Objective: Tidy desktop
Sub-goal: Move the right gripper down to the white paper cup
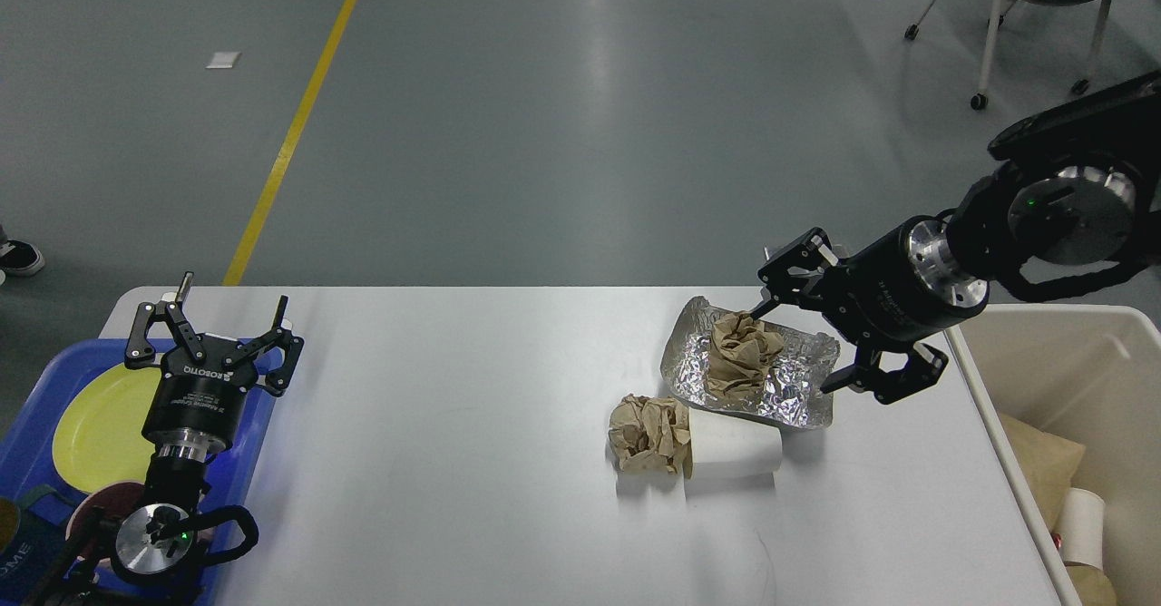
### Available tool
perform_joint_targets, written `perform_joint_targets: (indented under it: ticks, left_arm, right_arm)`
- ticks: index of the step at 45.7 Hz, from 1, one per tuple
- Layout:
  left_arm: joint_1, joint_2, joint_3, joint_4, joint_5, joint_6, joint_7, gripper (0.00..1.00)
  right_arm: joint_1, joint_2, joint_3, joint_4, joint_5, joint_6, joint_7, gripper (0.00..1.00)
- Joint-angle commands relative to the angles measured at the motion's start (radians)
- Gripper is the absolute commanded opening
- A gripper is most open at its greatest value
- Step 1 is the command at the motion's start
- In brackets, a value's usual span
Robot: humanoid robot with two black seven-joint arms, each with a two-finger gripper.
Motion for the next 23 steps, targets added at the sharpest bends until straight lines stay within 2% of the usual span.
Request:
perform_joint_targets:
  ticks: [1,4,10,13,17,23]
  left_arm:
    - [0.0,0.0,0.0,0.0,0.0,0.0,0.0,0.96]
    - [0.0,0.0,0.0,0.0,0.0,0.0,0.0,0.96]
    - [0.0,0.0,0.0,0.0,0.0,0.0,0.0,0.96]
    - [0.0,0.0,0.0,0.0,0.0,0.0,0.0,0.96]
    - [0.0,0.0,0.0,0.0,0.0,0.0,0.0,0.96]
    - [0.0,0.0,0.0,0.0,0.0,0.0,0.0,0.96]
  right_arm:
    - [-0.104,-0.002,0.058,0.002,0.149,-0.132,0.006,0.93]
    - [-0.173,-0.004,0.104,0.002,0.201,-0.234,0.007,0.95]
    - [-0.304,-0.001,0.214,0.0,0.215,-0.504,0.007,0.99]
    - [-0.353,0.001,0.254,-0.003,0.212,-0.581,0.007,1.0]
    - [-0.413,0.001,0.316,-0.023,0.209,-0.603,0.007,1.0]
    - [-0.572,0.002,0.401,-0.155,0.202,-0.6,0.006,1.0]
